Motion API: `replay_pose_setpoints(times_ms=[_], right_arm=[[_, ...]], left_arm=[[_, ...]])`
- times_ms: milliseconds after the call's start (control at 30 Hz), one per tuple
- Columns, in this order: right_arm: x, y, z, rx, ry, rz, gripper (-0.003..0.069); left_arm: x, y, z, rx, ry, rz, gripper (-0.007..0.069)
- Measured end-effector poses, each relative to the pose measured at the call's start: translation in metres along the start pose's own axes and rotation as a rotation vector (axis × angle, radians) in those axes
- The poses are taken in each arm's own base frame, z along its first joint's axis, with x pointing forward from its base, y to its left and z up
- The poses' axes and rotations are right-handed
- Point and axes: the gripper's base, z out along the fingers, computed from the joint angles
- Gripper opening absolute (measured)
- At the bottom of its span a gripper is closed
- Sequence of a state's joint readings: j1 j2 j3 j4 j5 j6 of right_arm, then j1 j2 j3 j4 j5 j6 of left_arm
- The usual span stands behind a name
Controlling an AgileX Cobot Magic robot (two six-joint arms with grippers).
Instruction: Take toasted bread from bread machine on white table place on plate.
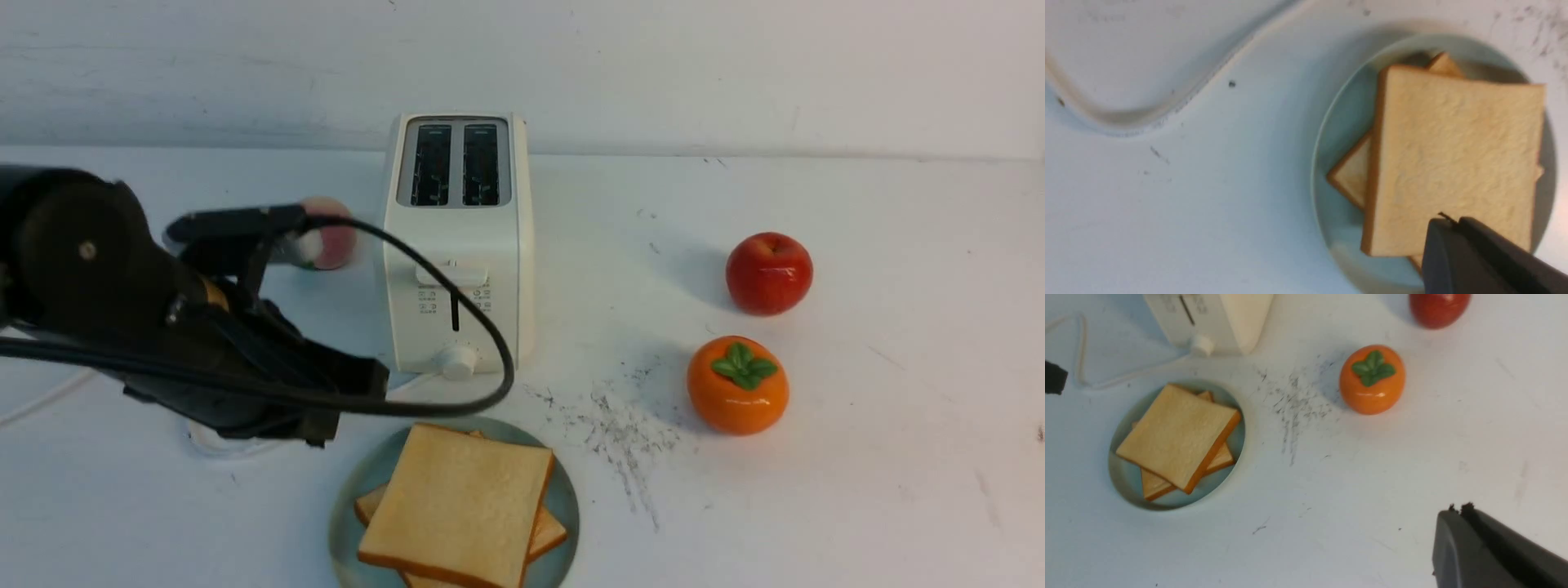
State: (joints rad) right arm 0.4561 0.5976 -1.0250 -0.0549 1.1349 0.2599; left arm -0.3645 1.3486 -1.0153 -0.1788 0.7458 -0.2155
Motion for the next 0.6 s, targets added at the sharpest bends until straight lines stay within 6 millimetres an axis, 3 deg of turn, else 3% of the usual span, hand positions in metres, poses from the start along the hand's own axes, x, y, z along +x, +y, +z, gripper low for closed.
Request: replay_pose_setpoints(times_ms=[133, 233, 300, 367, 467, 500, 600], right_arm=[[0.027, -0.013, -0.033, 0.027, -0.112, 0.057, -0.0013], [0.052, -0.023, -0.038, 0.043, -0.196, 0.078, -0.0012], [0.075, -0.03, -0.025, 0.05, -0.273, 0.08, -0.0012], [0.084, -0.031, -0.011, 0.032, -0.318, 0.091, -0.001], [0.09, -0.03, 0.009, -0.012, -0.4, 0.096, -0.0008], [0.094, -0.028, 0.024, -0.04, -0.441, 0.088, -0.0008], [0.094, -0.025, 0.036, -0.084, -0.515, 0.074, -0.0008]], left_arm=[[-0.003, -0.003, -0.018, 0.021, -0.06, 0.007, -0.0014], [-0.003, -0.004, -0.023, 0.028, -0.079, 0.01, -0.0014], [-0.003, -0.004, -0.024, 0.028, -0.081, 0.01, -0.0014], [-0.003, -0.004, -0.024, 0.029, -0.081, 0.009, -0.0014], [-0.003, -0.004, -0.024, 0.029, -0.081, 0.008, -0.0014], [-0.003, -0.005, -0.024, 0.033, -0.08, 0.004, -0.0014], [-0.003, -0.005, -0.024, 0.034, -0.075, 0.003, -0.0014]])
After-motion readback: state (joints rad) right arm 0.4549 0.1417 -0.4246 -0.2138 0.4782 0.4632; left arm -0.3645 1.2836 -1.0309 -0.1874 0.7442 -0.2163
